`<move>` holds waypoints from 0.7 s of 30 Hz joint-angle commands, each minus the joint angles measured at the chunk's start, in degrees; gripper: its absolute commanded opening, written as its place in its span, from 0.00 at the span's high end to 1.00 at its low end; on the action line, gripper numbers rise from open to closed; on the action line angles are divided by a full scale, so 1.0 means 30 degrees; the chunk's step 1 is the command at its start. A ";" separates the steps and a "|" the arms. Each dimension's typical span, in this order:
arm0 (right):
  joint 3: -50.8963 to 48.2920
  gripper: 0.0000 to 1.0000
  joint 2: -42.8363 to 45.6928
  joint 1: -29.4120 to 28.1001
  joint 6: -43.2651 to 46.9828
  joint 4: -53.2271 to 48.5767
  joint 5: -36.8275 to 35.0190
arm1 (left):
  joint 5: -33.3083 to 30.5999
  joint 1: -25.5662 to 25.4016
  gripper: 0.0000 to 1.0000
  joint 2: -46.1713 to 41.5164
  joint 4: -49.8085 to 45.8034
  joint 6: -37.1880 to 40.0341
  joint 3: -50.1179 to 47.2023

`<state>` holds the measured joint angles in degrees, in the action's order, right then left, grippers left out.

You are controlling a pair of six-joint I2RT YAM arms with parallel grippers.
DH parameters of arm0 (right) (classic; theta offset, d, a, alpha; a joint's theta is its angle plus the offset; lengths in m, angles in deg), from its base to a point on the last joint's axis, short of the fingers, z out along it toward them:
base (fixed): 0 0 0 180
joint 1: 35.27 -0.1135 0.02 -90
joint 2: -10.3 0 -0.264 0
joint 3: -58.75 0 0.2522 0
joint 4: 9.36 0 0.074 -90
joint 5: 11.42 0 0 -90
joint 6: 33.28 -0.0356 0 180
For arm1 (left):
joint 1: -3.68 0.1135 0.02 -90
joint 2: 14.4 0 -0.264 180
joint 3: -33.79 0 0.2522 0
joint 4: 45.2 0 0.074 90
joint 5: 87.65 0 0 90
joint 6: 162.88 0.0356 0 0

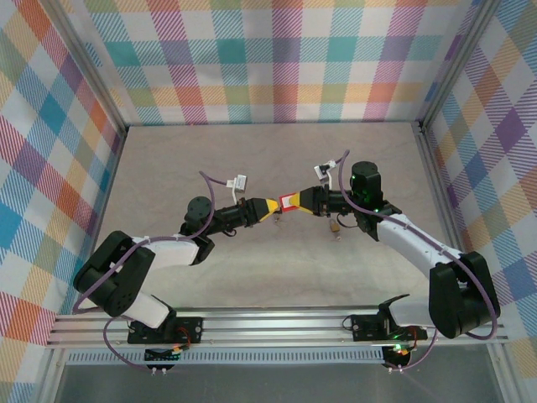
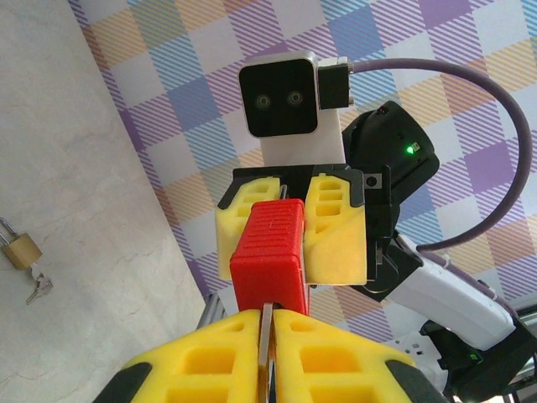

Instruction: Lock with the key

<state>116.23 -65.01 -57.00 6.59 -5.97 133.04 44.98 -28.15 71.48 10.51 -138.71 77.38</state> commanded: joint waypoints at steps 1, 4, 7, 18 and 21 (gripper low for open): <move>0.0601 1.00 -0.0181 -0.0225 0.0045 0.0869 0.0167 | 0.0670 -0.0199 0.88 0.0111 0.1817 0.0081 0.0020; 0.0546 1.00 -0.0151 -0.0283 0.0018 0.0942 0.0193 | 0.0587 -0.0199 1.00 0.0170 0.1878 0.0208 -0.0064; 0.0400 1.00 -0.0209 -0.0317 -0.0181 0.1307 0.0329 | 0.0385 -0.0225 1.00 -0.0096 0.2075 0.0526 -0.0275; -0.0821 1.00 0.0962 0.2596 -0.1774 0.3283 0.1183 | -0.1172 0.0617 1.00 -0.1644 0.2624 0.1081 -0.2767; -0.0810 1.00 0.1488 0.3510 -0.1247 0.2445 0.1681 | -0.1177 0.0869 1.00 -0.1948 0.2681 0.0808 -0.2935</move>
<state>113.78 -64.68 -54.86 3.13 -2.45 139.20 42.99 -28.88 68.20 15.12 -136.52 71.76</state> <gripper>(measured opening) 0.199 0.050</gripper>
